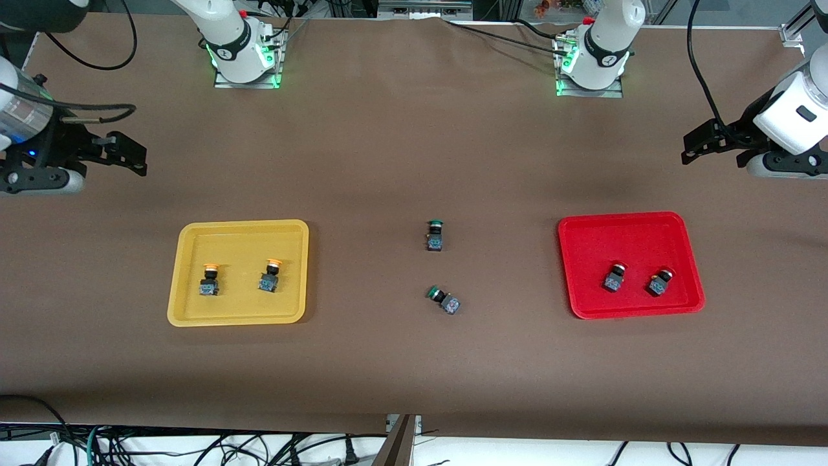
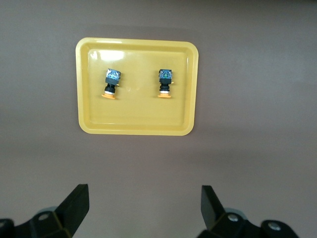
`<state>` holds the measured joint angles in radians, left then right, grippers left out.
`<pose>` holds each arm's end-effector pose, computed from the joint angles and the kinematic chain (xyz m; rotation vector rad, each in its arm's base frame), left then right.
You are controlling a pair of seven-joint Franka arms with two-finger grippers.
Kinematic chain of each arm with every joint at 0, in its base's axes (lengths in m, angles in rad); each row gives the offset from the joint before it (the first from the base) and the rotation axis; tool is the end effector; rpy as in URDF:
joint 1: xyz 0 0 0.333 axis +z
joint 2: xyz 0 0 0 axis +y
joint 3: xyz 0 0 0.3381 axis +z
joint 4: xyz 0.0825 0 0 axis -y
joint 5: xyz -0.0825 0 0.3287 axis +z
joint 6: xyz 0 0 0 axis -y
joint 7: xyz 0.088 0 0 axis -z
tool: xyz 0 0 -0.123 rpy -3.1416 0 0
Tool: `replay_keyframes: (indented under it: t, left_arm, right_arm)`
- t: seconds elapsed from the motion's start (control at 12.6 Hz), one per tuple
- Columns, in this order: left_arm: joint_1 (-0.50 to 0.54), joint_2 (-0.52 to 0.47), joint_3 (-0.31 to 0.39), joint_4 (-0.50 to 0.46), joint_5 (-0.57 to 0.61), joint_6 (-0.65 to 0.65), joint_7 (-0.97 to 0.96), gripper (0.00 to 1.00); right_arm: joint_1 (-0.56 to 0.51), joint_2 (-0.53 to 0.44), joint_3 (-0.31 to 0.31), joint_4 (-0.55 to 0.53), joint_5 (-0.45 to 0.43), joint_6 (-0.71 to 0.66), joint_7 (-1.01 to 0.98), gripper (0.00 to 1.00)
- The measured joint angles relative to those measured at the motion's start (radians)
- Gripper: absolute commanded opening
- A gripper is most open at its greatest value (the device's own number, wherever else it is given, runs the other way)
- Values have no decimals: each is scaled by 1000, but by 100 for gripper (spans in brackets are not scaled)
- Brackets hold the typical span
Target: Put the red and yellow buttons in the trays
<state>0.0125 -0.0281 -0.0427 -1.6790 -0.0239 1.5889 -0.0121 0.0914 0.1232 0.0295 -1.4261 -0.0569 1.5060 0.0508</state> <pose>0.4871 -0.0179 0.6010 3.1186 -0.0263 -0.0975 0.5300 0.0559 0.6215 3.0825 0.1041 -0.0594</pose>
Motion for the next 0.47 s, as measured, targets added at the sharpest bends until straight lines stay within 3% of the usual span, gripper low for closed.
replay_keyframes:
  t: [0.47]
  left_arm:
    - [0, 1, -1, 0, 0, -4, 0, 100]
  right_arm:
    - [-24, -10, -5, -10, 1, -71, 0, 100]
